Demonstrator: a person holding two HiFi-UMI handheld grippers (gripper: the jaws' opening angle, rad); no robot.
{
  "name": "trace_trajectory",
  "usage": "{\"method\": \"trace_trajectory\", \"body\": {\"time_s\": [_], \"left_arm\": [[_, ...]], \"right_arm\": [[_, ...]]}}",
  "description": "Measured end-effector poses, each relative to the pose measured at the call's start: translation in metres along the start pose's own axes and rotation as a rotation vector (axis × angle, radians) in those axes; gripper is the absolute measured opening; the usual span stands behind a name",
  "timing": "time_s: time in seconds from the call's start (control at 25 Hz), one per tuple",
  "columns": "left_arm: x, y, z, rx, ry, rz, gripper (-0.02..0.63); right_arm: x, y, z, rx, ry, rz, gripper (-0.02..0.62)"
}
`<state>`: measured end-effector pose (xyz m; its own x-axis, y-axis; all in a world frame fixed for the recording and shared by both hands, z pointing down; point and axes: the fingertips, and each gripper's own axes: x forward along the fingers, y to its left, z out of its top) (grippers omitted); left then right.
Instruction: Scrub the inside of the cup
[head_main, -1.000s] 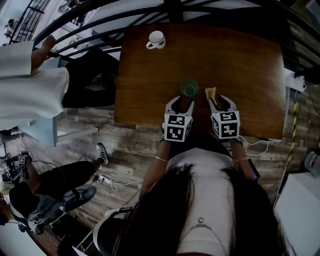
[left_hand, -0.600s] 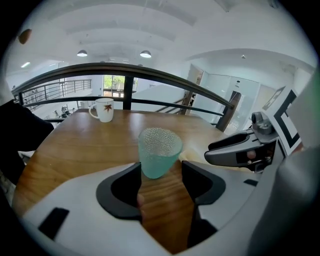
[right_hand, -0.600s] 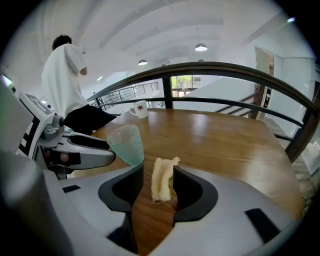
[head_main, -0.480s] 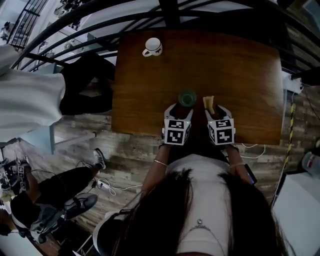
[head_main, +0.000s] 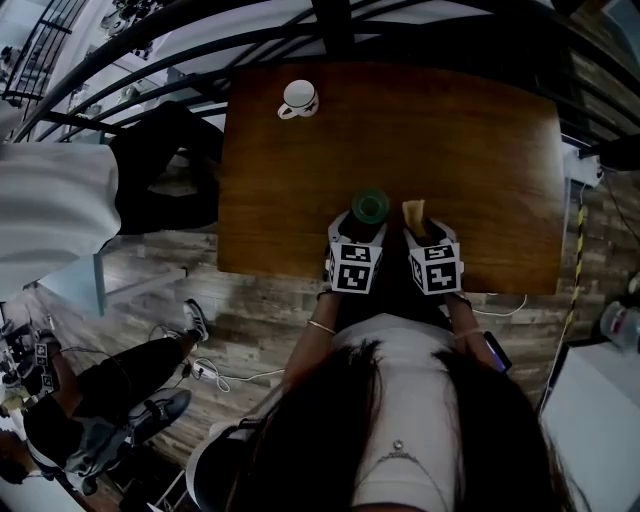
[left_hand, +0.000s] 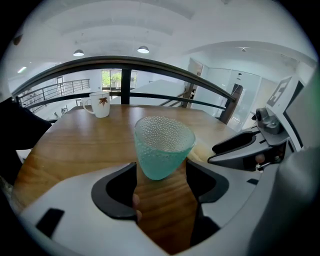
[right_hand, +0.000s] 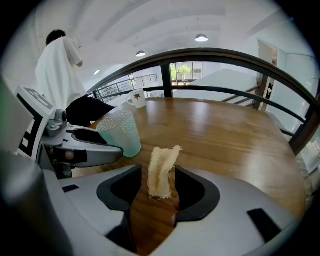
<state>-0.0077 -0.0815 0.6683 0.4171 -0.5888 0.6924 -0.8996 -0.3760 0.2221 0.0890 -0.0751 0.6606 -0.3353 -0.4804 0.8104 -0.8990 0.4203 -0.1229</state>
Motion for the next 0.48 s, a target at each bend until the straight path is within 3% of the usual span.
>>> {"method": "trace_trajectory", "body": {"time_s": [0.48], "left_arm": [[0.022, 0.006, -0.001, 0.104, -0.018, 0.054, 0.330]], "right_arm": [[0.014, -0.001, -0.013, 0.009, 0.047, 0.001, 0.218]]}}
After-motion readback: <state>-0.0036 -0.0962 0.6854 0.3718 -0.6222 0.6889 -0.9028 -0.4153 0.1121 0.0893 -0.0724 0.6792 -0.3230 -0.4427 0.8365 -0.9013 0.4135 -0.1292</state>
